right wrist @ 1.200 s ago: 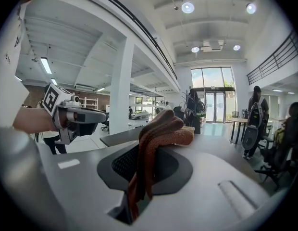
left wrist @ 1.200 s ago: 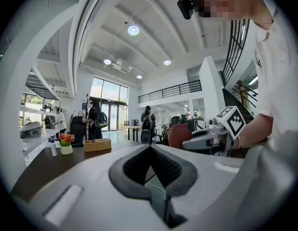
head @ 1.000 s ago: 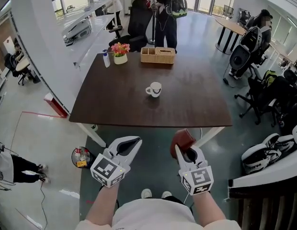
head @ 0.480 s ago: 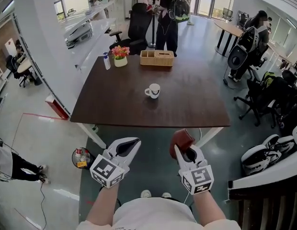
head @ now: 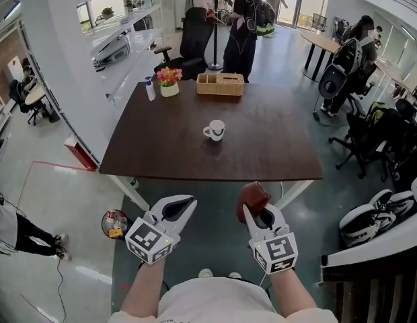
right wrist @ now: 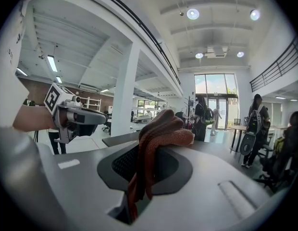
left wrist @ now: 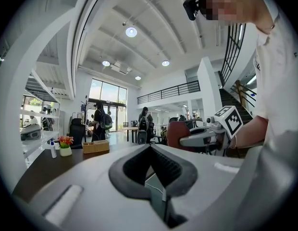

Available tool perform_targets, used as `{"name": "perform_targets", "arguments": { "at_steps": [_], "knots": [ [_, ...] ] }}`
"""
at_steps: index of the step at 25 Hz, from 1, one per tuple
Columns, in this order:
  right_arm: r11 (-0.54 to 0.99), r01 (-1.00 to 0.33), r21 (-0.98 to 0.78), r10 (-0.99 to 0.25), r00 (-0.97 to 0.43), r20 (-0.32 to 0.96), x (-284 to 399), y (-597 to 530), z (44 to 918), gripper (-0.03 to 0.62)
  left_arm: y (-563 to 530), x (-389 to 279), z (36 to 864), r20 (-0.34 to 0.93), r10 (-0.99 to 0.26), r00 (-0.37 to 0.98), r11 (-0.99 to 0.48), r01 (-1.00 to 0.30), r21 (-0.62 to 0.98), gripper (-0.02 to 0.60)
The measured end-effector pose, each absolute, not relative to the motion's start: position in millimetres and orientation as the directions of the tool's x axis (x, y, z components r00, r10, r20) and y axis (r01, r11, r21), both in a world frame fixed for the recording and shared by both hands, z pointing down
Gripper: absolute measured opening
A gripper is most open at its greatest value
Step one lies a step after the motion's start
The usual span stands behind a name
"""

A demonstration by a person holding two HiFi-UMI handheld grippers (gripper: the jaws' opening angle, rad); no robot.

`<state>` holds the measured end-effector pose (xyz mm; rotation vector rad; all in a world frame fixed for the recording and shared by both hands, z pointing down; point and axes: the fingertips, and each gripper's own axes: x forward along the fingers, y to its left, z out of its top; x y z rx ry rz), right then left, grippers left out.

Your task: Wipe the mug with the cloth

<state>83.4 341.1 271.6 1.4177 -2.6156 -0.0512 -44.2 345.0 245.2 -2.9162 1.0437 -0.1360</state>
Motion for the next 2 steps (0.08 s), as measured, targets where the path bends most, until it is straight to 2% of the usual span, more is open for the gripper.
{"name": "perform_targets", "arguments": {
  "at_steps": [2],
  "knots": [
    [0.548,-0.83,0.107,-0.835,-0.535,0.13,83.8,340.3,271.2,0.078,344.6,-44.4,246.3,0.079,-0.627,0.775,-0.779,-0.624,-0.065,0.0]
  ]
}}
